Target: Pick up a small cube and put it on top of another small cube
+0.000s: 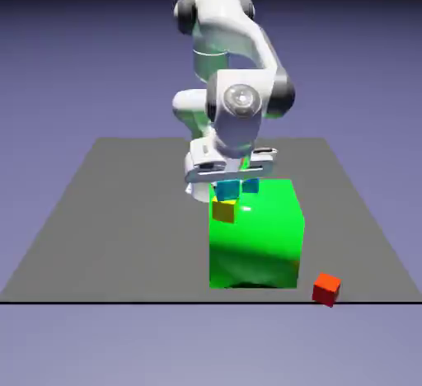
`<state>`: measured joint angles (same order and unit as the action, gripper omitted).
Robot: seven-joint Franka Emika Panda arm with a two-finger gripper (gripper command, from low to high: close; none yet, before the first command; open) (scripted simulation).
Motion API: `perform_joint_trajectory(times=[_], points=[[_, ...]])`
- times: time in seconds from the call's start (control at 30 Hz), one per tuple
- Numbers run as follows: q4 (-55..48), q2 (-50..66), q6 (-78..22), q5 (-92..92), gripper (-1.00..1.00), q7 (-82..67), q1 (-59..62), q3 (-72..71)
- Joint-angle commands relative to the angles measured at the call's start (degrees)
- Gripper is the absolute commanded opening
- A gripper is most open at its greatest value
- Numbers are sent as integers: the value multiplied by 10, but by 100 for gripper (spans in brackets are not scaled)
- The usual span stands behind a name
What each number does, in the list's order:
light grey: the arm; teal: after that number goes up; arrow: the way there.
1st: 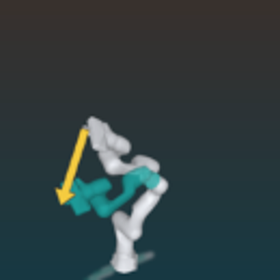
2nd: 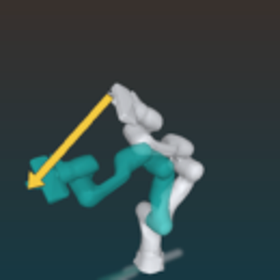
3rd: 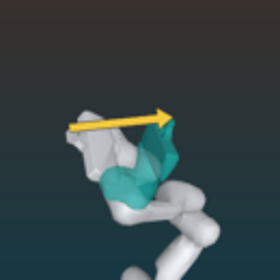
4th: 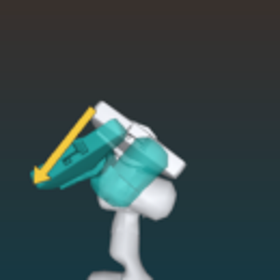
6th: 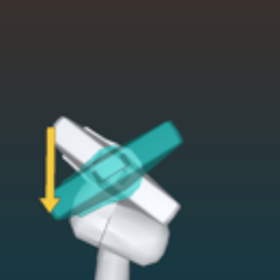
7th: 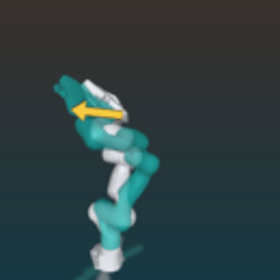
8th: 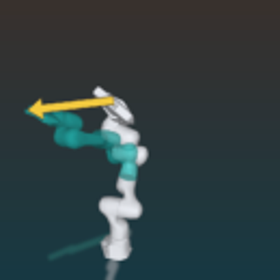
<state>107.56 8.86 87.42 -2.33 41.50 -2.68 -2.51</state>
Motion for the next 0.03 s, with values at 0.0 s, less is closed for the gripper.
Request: perform_joint_trajectory(times=[0.0], points=[[-21, 4, -17, 0, 100, 0, 0, 0]])
